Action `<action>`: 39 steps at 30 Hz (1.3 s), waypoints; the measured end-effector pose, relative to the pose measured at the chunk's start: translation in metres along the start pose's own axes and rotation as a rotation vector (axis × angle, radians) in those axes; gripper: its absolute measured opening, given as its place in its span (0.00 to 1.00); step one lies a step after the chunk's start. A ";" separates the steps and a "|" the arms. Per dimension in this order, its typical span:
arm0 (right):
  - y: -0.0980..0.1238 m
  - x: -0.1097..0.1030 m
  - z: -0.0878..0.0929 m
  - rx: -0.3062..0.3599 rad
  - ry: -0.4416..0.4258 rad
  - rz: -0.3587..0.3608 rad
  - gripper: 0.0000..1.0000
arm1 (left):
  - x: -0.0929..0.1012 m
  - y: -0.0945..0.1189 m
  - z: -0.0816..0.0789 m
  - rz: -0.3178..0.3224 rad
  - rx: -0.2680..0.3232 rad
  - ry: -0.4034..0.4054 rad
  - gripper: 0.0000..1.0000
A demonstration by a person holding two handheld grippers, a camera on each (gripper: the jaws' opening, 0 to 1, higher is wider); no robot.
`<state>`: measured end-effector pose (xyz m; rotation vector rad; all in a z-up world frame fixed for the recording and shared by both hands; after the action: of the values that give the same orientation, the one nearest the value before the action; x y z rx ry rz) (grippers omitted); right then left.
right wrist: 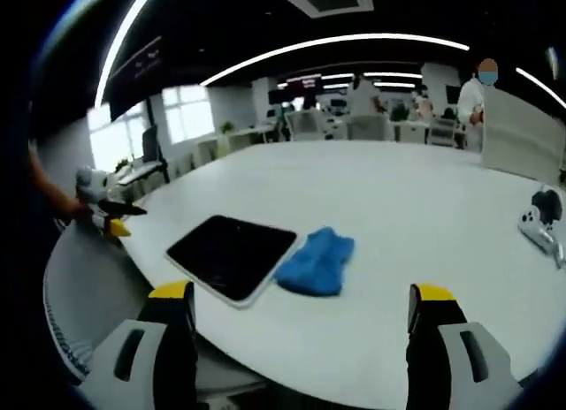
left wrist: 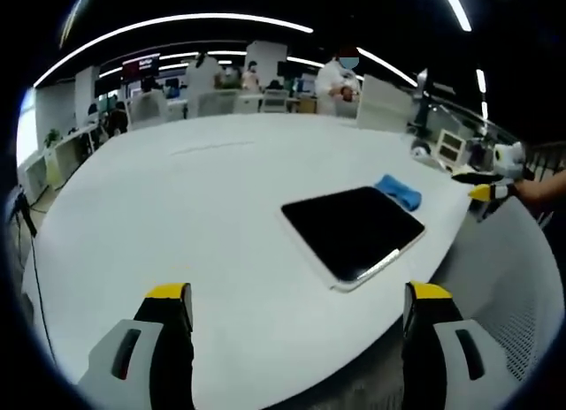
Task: Wipe the mirror surface with the cleaning cloth until all visible marks leave the cleaned area.
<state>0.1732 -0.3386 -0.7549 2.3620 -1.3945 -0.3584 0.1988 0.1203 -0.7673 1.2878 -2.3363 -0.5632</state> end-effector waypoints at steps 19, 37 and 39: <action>-0.006 0.009 0.006 0.002 -0.040 0.007 0.98 | -0.004 0.004 -0.002 -0.028 0.031 -0.069 1.00; -0.019 0.004 0.020 -0.042 -0.036 -0.023 0.98 | -0.004 0.005 -0.003 -0.046 0.043 -0.074 1.00; -0.019 0.004 0.020 -0.044 -0.049 -0.020 0.98 | -0.005 0.005 -0.003 -0.050 0.041 -0.070 1.00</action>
<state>0.1821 -0.3376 -0.7810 2.3475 -1.3714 -0.4512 0.1992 0.1262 -0.7635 1.3685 -2.3894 -0.5880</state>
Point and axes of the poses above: the point that each gripper's makers call its tool centre point, and the gripper's own axes: y roughly backward along the fingers, x roughly to its right, z roughly out of its underside, the point moved 8 cm from there along y, roughly backward along the fingers, and after that the axes turned 1 degree about y, right-handed, at the moved point
